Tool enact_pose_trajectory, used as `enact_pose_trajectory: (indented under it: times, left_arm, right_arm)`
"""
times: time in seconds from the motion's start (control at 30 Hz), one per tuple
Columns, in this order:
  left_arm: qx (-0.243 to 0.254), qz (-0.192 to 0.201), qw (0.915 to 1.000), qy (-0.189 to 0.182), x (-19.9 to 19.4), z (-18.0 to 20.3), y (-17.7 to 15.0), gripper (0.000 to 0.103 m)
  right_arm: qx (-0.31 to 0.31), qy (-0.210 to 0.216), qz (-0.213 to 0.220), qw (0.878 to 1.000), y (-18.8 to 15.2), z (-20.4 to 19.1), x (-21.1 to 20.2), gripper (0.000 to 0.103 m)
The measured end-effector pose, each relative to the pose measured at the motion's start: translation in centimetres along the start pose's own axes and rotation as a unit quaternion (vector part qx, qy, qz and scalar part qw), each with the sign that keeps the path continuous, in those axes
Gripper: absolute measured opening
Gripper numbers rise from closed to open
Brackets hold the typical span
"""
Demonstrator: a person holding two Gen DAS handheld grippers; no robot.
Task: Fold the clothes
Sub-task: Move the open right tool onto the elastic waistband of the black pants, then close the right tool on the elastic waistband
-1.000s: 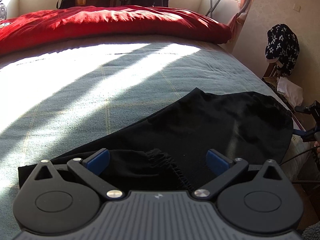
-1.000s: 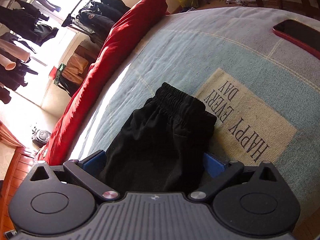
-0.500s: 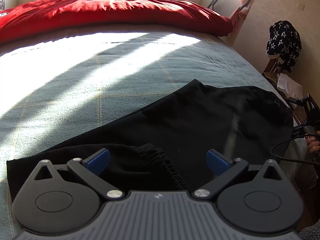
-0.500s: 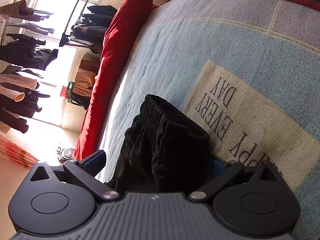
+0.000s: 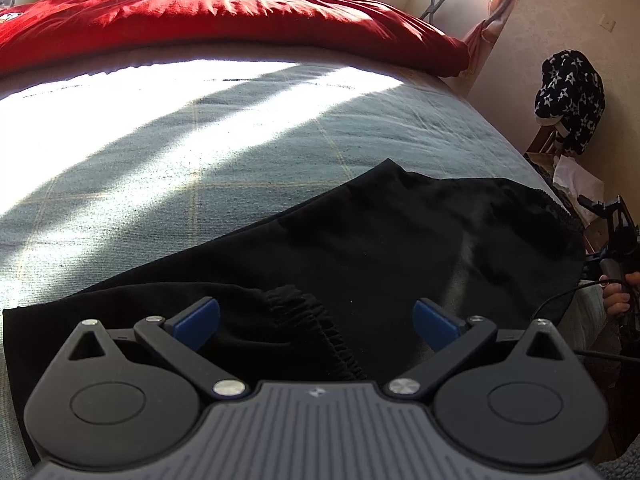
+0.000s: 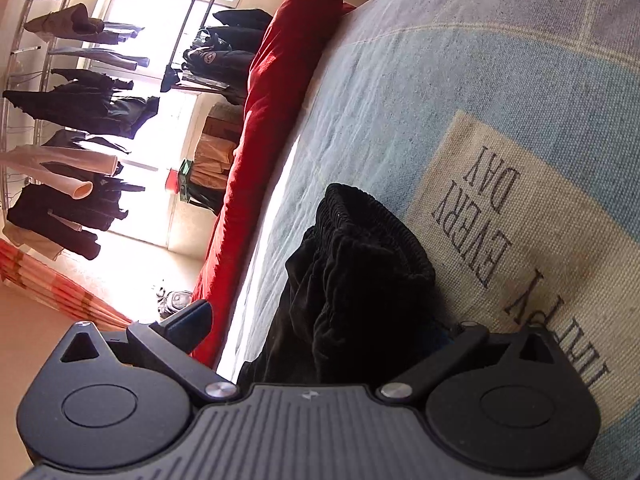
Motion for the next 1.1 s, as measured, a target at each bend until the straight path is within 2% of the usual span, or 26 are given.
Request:
enact_pose_trajectory:
  times: [0.13, 0.27, 0.4, 0.57, 0.73, 0.83, 0.87, 0.9, 0.93, 0.97, 1.0, 1.1]
  left_arm:
    - [0.001, -0.003, 1.0000, -0.004, 0.3, 0.2, -0.2, 0.102]
    - [-0.011, 0.002, 0.9999, -0.005, 0.1, 0.0, -0.7, 0.102]
    - [-0.021, 0.008, 0.9997, -0.003, 0.1, -0.3, -0.7, 0.102]
    - [-0.025, 0.010, 0.9996, -0.003, 0.4, -0.1, -0.5, 0.102]
    - [-0.036, 0.014, 0.9992, -0.006, -0.1, -0.4, -1.2, 0.102]
    - [-0.049, 0.016, 0.9986, 0.004, -0.1, -1.1, -1.4, 0.102]
    - [-0.052, 0.017, 0.9985, 0.004, 0.0, -1.2, -1.4, 0.102]
    - [-0.054, 0.017, 0.9984, 0.005, 0.0, -1.3, -1.5, 0.102]
    - [-0.055, 0.017, 0.9983, 0.005, 0.1, -1.4, -1.5, 0.102]
    - [-0.055, 0.016, 0.9983, 0.005, 0.2, -1.4, -1.5, 0.102]
    - [-0.055, 0.015, 0.9984, 0.005, 0.3, -1.4, -1.5, 0.102]
    - [-0.055, 0.012, 0.9984, 0.007, 0.6, -1.4, -1.6, 0.102]
  right_arm:
    - [0.003, -0.005, -0.015, 1.000, 1.2, -0.3, 1.0, 0.103]
    - [-0.017, -0.022, -0.045, 0.999, -1.2, -0.8, 0.0, 0.103]
    - [-0.032, -0.010, -0.041, 0.999, -2.9, -1.2, 0.0, 0.103]
    - [-0.016, 0.019, -0.035, 0.999, -0.4, -0.9, 1.6, 0.103]
    - [-0.009, 0.055, -0.020, 0.998, -1.3, 0.4, 0.2, 0.101]
    - [-0.007, 0.038, -0.017, 0.999, -1.3, 0.8, 0.3, 0.093]
    - [-0.012, 0.024, -0.018, 0.999, -1.3, 0.9, 0.4, 0.085]
    - [-0.021, 0.003, -0.022, 1.000, -1.3, 0.9, 0.6, 0.072]
    - [-0.022, -0.011, -0.023, 0.999, -1.2, 1.1, 0.7, 0.064]
    - [-0.016, -0.020, -0.022, 0.999, -1.2, 1.6, 0.8, 0.048]
    - [-0.004, -0.020, -0.023, 1.000, -1.3, 2.2, 0.8, 0.038]
    - [0.002, -0.022, -0.022, 1.000, -1.4, 2.7, 0.8, 0.033]
Point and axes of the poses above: each gripper's, at about its wrist camera, not at the fingertips, and x roughly the way its jaws point, z to its right, y to its top, the point moved 3 cm from there along x, roughly the way its jaws point, and after that the axes turned 14 degrees about -y, right-handed, at the moved point
